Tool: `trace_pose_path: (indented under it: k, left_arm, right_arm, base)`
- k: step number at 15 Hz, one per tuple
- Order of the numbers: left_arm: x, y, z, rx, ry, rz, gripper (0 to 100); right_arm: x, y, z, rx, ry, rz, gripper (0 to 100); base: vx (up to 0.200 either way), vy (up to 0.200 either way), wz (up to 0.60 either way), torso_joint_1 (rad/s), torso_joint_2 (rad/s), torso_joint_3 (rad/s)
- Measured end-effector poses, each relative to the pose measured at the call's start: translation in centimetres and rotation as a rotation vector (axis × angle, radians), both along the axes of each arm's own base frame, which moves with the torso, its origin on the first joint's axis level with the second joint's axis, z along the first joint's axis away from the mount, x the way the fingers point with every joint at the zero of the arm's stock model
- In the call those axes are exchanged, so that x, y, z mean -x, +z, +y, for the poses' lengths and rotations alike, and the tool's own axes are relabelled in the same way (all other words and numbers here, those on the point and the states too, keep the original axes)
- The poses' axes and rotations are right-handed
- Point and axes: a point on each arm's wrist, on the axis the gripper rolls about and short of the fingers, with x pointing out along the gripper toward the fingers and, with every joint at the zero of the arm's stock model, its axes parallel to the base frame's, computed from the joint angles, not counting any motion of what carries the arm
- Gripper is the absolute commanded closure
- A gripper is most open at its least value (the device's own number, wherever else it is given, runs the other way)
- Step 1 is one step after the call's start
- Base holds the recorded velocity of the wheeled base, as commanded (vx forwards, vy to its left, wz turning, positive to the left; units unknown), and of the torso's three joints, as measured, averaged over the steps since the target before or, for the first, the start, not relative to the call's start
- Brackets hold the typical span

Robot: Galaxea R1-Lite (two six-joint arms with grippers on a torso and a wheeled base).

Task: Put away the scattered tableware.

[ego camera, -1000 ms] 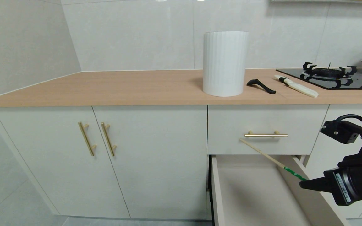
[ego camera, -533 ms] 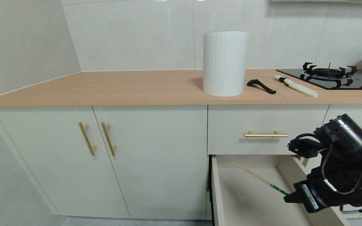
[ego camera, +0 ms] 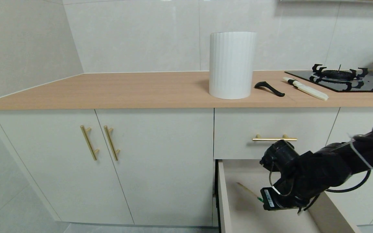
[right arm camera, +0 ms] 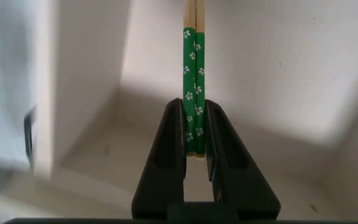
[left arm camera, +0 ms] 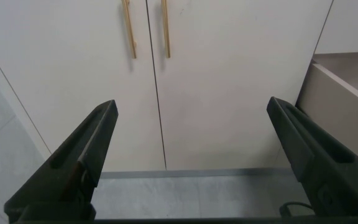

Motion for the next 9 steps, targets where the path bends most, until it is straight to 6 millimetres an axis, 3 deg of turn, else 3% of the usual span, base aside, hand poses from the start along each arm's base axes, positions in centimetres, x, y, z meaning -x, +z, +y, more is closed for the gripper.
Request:
trace_pose_path:
  k: [4,9]
  left_arm:
    - [0.0,0.0,0.0,0.0,0.0,0.0,0]
    - [0.0,0.0,0.0,0.0,0.0,0.0,0]
  right_arm:
    - [-2.0,-4.0,1.1,0.049,-0.031,0.07,100]
    - [-1.9,-7.2,2.2,0.165,-0.029,0.101,100]
  base:
    - [0.0,0.0,0.0,0.0,0.0,0.0]
    - [0.0,0.0,0.0,0.0,0.0,0.0]
